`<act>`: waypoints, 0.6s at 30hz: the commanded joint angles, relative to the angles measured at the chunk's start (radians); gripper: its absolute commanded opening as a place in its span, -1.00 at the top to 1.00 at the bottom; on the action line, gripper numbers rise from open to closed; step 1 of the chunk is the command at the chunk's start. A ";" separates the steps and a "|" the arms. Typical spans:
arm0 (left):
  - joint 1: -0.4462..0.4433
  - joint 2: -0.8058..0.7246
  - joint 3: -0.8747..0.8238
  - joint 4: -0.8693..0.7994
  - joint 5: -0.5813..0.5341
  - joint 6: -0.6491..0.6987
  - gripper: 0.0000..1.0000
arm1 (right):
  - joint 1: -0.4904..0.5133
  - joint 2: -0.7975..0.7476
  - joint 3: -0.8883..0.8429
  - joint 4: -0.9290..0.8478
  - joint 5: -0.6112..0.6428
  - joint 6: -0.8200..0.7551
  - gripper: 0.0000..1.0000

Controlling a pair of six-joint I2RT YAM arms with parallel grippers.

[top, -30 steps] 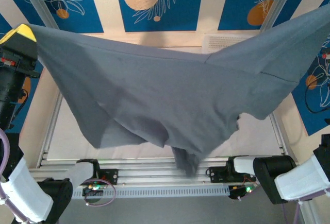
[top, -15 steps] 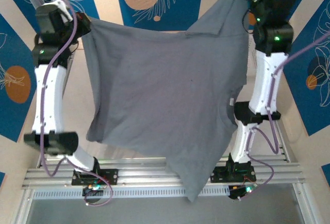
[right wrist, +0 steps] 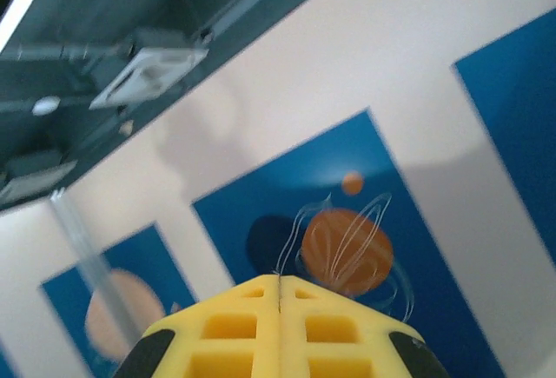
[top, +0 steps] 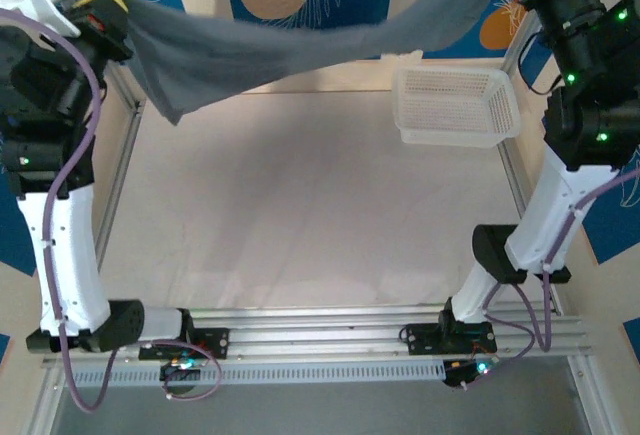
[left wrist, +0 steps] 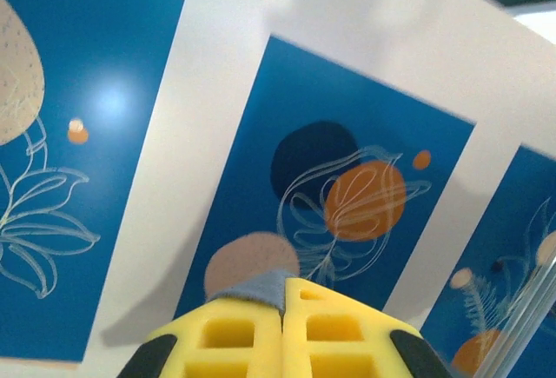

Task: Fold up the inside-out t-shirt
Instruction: Flatten out the T-shirt at the center of the table.

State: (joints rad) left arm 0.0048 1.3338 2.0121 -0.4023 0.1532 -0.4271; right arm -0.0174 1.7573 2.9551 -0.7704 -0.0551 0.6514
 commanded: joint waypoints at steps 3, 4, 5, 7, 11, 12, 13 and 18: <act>0.011 -0.006 -0.466 0.184 0.009 0.086 1.00 | 0.016 0.144 -0.194 -0.529 -0.258 -0.180 1.00; 0.010 -0.018 -0.550 0.216 0.013 0.091 1.00 | 0.026 0.163 -0.234 -0.603 -0.242 -0.216 1.00; 0.011 -0.029 -0.624 0.246 0.024 0.090 1.00 | 0.046 0.173 -0.312 -0.656 -0.195 -0.243 1.00; 0.010 -0.044 -0.758 0.300 0.057 0.080 1.00 | 0.102 0.110 -0.602 -0.574 -0.120 -0.289 1.00; 0.009 -0.070 -0.967 0.360 0.076 0.058 1.00 | 0.122 -0.113 -1.208 -0.164 -0.143 -0.231 1.00; 0.007 -0.077 -1.007 0.357 0.065 0.054 1.00 | 0.115 -0.142 -1.277 -0.129 -0.135 -0.221 1.00; 0.007 -0.085 -1.052 0.354 0.049 0.042 1.00 | 0.107 -0.164 -1.339 -0.111 -0.111 -0.205 1.00; 0.007 -0.133 -1.244 0.356 -0.012 -0.012 1.00 | 0.076 -0.271 -1.601 -0.007 -0.125 -0.110 1.00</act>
State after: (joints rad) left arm 0.0051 1.2430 0.8303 -0.1047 0.1776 -0.4026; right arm 0.0723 1.6375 1.4086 -0.9131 -0.1574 0.4805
